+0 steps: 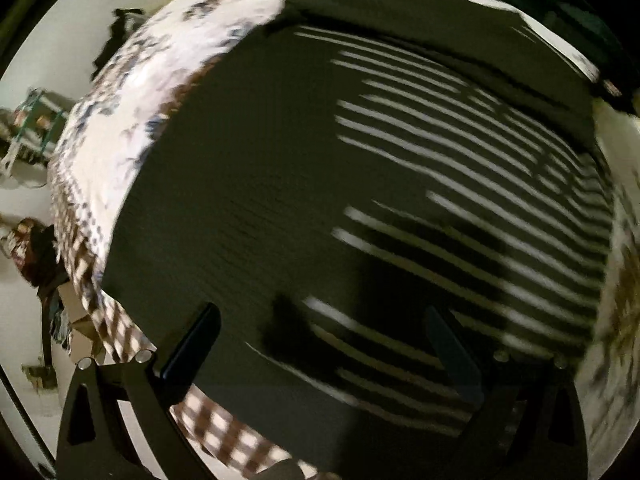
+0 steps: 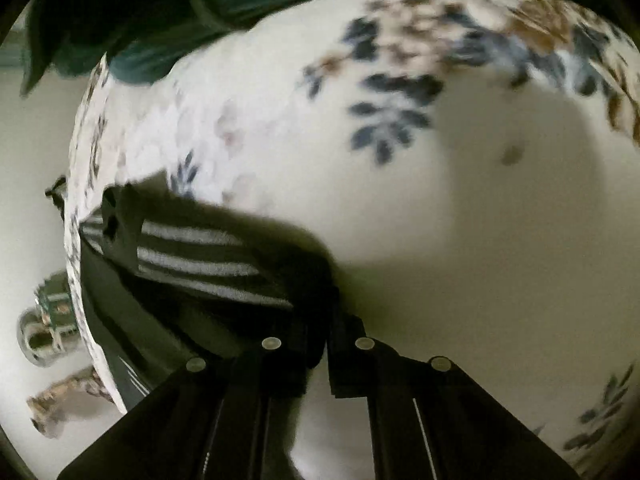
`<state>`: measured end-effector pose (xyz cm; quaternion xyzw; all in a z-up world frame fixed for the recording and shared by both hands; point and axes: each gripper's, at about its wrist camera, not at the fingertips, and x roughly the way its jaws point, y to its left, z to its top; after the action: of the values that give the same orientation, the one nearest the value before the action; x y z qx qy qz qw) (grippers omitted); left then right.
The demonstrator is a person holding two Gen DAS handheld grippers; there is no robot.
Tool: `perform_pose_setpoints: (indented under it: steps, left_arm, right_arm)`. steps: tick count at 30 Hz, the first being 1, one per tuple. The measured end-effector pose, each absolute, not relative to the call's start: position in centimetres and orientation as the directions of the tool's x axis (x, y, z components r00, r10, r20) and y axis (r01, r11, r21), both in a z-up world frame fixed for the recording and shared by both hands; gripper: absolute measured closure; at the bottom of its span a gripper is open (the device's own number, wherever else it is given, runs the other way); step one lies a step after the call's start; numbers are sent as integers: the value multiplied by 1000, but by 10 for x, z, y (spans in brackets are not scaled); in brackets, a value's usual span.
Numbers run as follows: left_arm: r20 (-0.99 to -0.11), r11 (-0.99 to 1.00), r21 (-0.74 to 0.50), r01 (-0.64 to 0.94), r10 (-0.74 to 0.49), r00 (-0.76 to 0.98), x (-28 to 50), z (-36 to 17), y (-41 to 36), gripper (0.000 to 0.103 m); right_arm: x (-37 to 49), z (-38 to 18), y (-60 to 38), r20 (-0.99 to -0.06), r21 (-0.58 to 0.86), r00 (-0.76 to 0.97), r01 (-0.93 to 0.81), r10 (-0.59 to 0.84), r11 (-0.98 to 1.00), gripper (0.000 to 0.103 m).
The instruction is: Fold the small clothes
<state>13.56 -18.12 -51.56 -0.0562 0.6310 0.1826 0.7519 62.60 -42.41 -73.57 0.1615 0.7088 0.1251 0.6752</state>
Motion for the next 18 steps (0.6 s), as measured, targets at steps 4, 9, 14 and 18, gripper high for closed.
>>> perform_pose_setpoints:
  steps: [4, 9, 14, 18]
  left_arm:
    - [-978, 968, 85, -235, 126, 167, 124, -500, -217, 0]
    - [-983, 996, -34, -84, -18, 185, 100, -488, -266, 0]
    - [-992, 991, -63, 116, -76, 105, 78, -530, -344, 1]
    - [-998, 972, 40, 232, 26, 61, 75, -579, -387, 74]
  right_arm:
    - [612, -712, -433, -863, 486, -95, 115, 496, 866, 60]
    - [554, -663, -468, -834, 519, -160, 98, 528, 849, 38]
    - [510, -655, -527, -841, 486, -184, 161, 510, 859, 38]
    - [515, -679, -539, -836, 492, -153, 220, 527, 843, 38]
